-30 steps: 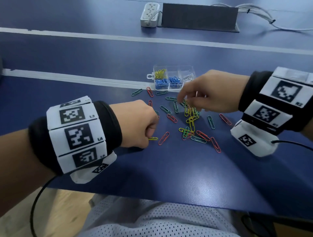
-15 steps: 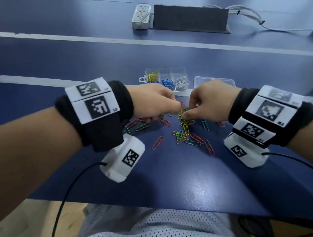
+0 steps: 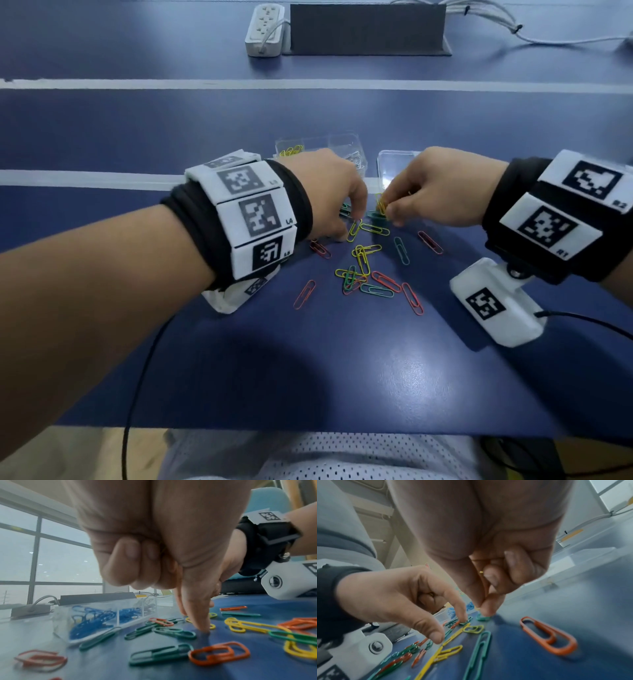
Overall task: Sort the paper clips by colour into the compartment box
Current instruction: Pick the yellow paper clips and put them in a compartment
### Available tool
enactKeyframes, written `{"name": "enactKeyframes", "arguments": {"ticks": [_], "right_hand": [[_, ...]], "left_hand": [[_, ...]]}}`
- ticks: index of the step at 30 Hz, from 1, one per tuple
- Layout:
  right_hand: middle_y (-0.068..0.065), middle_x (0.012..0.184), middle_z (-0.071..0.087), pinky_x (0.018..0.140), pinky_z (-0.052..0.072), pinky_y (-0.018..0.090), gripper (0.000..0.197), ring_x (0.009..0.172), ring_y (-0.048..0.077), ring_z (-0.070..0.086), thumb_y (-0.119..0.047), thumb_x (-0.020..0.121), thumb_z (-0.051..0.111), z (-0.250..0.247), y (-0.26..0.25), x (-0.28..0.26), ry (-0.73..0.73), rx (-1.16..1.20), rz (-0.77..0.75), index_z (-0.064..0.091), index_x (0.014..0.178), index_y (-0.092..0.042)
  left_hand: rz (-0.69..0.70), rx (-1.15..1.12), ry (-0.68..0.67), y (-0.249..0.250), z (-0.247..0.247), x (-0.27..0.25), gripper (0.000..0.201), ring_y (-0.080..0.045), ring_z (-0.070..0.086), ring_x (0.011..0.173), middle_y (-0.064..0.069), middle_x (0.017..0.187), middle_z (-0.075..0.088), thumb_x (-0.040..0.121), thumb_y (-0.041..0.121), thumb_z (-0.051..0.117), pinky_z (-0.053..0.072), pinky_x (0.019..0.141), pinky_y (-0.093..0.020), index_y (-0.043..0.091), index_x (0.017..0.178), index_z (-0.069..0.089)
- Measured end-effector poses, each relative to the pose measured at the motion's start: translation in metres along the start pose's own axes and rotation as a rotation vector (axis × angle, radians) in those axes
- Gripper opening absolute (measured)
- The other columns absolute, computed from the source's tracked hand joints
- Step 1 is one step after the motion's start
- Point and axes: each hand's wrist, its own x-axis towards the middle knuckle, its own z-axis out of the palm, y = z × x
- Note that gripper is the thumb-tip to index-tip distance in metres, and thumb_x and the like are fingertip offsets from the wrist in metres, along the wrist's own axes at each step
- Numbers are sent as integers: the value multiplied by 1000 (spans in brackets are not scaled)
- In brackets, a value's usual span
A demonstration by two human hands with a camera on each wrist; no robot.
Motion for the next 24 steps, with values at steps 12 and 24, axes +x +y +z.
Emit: {"name": "enactKeyframes", "arguments": {"ticks": [12,24], "right_hand": [[9,56,49,37,32,16,28,39,20,40,-19,84,32,-4,3,6,-202,722,202,37,56,-16],[13,79,67,62,55,24,25,66,23,63,1,85,45,-7,-13,19,-90,419,37,62,86,-17]], "left_hand": [[173,137,-88,-2,-4,4,12,-16,50,68,13,55,41,82,31,60,49,67,-31,26,87,70],[-160,-144,-68,-31,-18,-6,14,-17,49,63,3,64,56,79,31,54,39,68,-24,18,74,59]]}}
